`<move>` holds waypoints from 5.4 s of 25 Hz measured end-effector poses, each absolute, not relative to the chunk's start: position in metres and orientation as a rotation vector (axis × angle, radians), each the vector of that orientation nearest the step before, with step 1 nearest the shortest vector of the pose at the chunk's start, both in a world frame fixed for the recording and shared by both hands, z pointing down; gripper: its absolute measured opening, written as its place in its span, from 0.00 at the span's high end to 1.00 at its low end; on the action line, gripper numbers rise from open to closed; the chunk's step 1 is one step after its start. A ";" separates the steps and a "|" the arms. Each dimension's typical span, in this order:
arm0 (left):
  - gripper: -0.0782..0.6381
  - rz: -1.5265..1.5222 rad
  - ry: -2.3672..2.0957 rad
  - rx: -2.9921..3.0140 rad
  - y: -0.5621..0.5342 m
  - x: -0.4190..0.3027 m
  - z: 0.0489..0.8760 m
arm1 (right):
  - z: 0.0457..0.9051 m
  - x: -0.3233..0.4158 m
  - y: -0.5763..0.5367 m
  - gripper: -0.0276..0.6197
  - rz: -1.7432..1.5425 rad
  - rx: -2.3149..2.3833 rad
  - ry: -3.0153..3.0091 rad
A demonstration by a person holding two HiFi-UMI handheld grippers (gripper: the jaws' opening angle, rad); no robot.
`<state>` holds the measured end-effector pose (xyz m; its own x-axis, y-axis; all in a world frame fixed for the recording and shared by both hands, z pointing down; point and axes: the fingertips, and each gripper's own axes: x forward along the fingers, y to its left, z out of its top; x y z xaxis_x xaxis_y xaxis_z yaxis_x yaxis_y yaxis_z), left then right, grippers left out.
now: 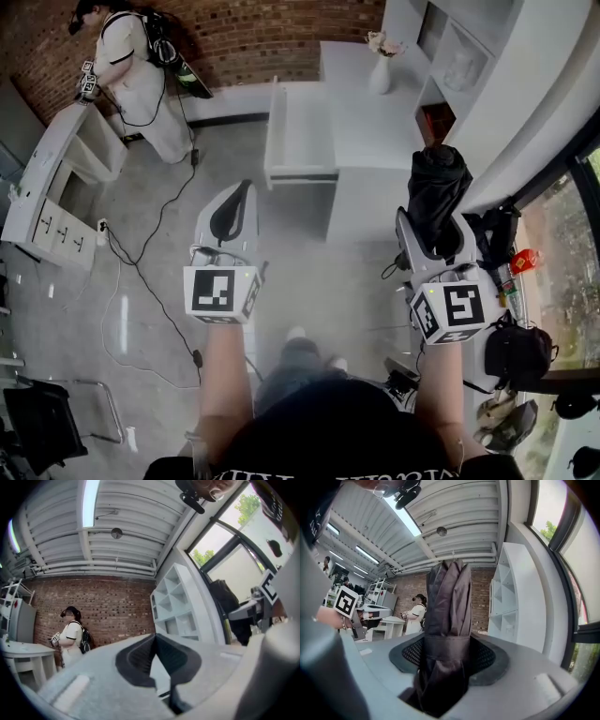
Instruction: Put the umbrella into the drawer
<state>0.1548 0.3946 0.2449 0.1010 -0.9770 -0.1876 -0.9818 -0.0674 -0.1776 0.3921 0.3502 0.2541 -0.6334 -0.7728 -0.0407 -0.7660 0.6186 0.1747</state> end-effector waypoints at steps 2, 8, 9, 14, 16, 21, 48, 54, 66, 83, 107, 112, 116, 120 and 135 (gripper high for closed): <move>0.89 0.023 1.947 -2.127 0.390 0.145 0.247 | 0.255 0.382 0.346 0.57 -0.273 1.321 -2.792; 0.89 0.024 1.938 -2.122 0.376 0.098 0.245 | 0.251 0.338 0.328 0.57 -0.245 1.343 -2.812; 0.89 0.025 1.933 -2.123 0.373 0.090 0.244 | 0.250 0.331 0.325 0.57 -0.252 1.350 -2.811; 0.89 0.028 1.915 -2.116 0.359 0.061 0.240 | 0.243 0.297 0.310 0.57 -0.293 1.343 -2.835; 0.89 0.026 1.908 -2.118 0.353 0.055 0.241 | 0.243 0.286 0.304 0.57 -0.296 1.337 -2.840; 0.89 -0.001 1.903 -2.136 0.337 0.042 0.248 | 0.249 0.269 0.285 0.57 -0.269 1.337 -2.838; 0.89 -0.074 1.935 -2.141 0.114 -0.048 0.244 | 0.254 0.172 0.072 0.56 -0.245 1.288 -2.808; 0.89 -0.098 1.892 -2.182 0.046 -0.058 0.246 | 0.254 0.155 0.009 0.56 -0.203 1.317 -2.810; 0.89 -0.123 1.912 -2.292 -0.036 -0.072 0.291 | 0.294 0.125 -0.058 0.56 -0.081 1.258 -2.792; 0.89 -0.195 1.782 -2.542 -0.159 -0.104 0.339 | 0.370 0.067 -0.158 0.56 0.127 1.315 -2.584; 0.89 -0.306 1.601 -2.755 -0.246 -0.117 0.395 | 0.556 0.012 -0.244 0.56 0.633 1.195 -2.240; 0.89 -0.321 1.619 -2.775 -0.255 -0.122 0.410 | 0.591 0.006 -0.254 0.56 0.744 1.175 -2.152; 0.89 -0.315 1.654 -2.778 -0.261 -0.130 0.416 | 0.618 0.001 -0.258 0.56 0.798 1.147 -2.096; 0.89 -0.329 1.668 -2.793 -0.268 -0.132 0.428 | 0.650 0.002 -0.258 0.56 0.859 1.113 -2.026; 0.89 -0.408 1.623 -2.904 -0.264 -0.130 0.466 | 0.726 -0.009 -0.269 0.56 0.975 1.046 -1.808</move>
<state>-0.1302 -0.2644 0.4658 0.5071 -0.8044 0.3095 -0.8551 -0.5144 0.0643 -0.0086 -0.2689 0.7262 -0.3262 -0.2804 0.9027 -0.9084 0.3572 -0.2173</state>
